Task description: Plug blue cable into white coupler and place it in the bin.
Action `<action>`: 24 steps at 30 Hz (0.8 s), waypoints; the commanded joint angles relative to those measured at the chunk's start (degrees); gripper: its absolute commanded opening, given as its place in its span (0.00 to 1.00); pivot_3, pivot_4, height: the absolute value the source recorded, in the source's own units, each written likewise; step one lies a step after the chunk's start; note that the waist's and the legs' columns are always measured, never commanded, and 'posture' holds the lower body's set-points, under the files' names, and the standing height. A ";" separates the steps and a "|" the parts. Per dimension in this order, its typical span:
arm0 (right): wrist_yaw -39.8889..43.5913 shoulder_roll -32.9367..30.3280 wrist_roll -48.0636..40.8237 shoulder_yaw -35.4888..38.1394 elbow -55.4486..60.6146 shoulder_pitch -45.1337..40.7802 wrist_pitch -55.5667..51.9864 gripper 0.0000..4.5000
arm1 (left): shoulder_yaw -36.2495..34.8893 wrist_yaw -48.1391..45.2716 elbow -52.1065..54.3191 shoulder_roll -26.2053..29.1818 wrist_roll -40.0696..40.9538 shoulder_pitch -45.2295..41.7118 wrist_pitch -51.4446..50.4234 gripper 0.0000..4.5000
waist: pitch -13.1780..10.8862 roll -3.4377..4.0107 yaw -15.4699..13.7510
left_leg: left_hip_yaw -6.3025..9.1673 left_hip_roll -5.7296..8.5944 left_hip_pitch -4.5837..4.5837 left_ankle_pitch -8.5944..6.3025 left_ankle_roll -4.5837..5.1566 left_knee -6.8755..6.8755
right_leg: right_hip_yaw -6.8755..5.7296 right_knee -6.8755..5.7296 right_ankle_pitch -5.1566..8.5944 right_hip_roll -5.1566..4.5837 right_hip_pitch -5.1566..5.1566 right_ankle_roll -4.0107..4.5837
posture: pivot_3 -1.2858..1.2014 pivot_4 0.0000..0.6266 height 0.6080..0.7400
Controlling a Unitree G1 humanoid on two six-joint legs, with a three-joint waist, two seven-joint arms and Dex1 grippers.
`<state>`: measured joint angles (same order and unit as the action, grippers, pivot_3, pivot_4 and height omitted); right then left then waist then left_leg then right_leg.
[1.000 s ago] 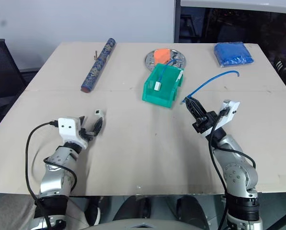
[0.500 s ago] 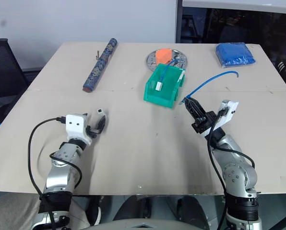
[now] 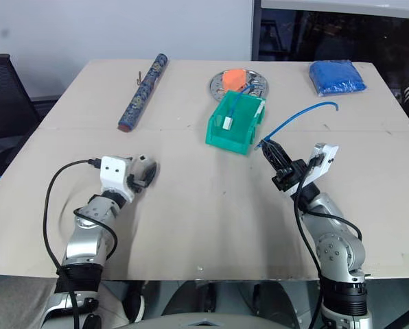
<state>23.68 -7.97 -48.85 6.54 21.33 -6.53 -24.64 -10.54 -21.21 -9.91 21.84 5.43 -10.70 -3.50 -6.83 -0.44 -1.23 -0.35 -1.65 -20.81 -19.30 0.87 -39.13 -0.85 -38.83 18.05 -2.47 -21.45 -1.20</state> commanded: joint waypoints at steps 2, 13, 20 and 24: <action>0.31 0.43 0.40 -0.17 1.58 0.03 1.17 0.00 | 2.46 -5.04 -2.23 1.80 0.47 -0.44 0.43 0.83 | 0.00 0.00 0.27 | 0.00 0.01 -0.01 0.00 0.00 0.00 | 0.00 0.01 0.00 -0.01 0.00 0.00 | 0.52 0.24 1.00; 0.54 -0.23 0.84 -0.01 1.60 0.20 0.78 0.00 | 2.16 -19.07 -22.56 9.43 1.80 -8.21 9.74 0.83 | 0.00 0.01 0.59 | 0.14 0.13 0.02 0.02 -0.02 0.00 | 0.01 -0.02 0.00 0.01 0.00 -0.01 | 0.52 0.24 1.00; 0.70 -0.83 0.72 0.15 1.57 0.37 0.70 0.00 | 2.45 -23.84 -30.36 10.90 2.15 -10.85 15.01 0.63 | 0.00 0.02 0.83 | 0.14 0.12 0.03 0.02 -0.02 0.01 | 0.02 -0.02 0.01 0.02 0.00 -0.01 | 0.52 0.24 1.00; 0.69 -1.06 0.65 0.21 1.64 0.44 0.70 0.00 | 2.49 -24.40 -31.67 10.92 2.24 -11.15 16.56 0.19 | 0.01 0.03 0.89 | 0.14 0.10 0.07 0.02 -0.02 0.04 | 0.02 -0.04 0.01 0.04 0.00 -0.01 | 0.52 0.24 1.00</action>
<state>23.83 -8.83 -47.71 6.08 21.33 -5.97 -24.51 -8.53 -45.97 -38.06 32.26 8.73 -23.29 13.50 -6.82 -0.41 -0.34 -0.20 -1.55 -20.73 -19.28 0.86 -39.09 -0.83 -38.87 18.06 -2.43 -21.45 -1.20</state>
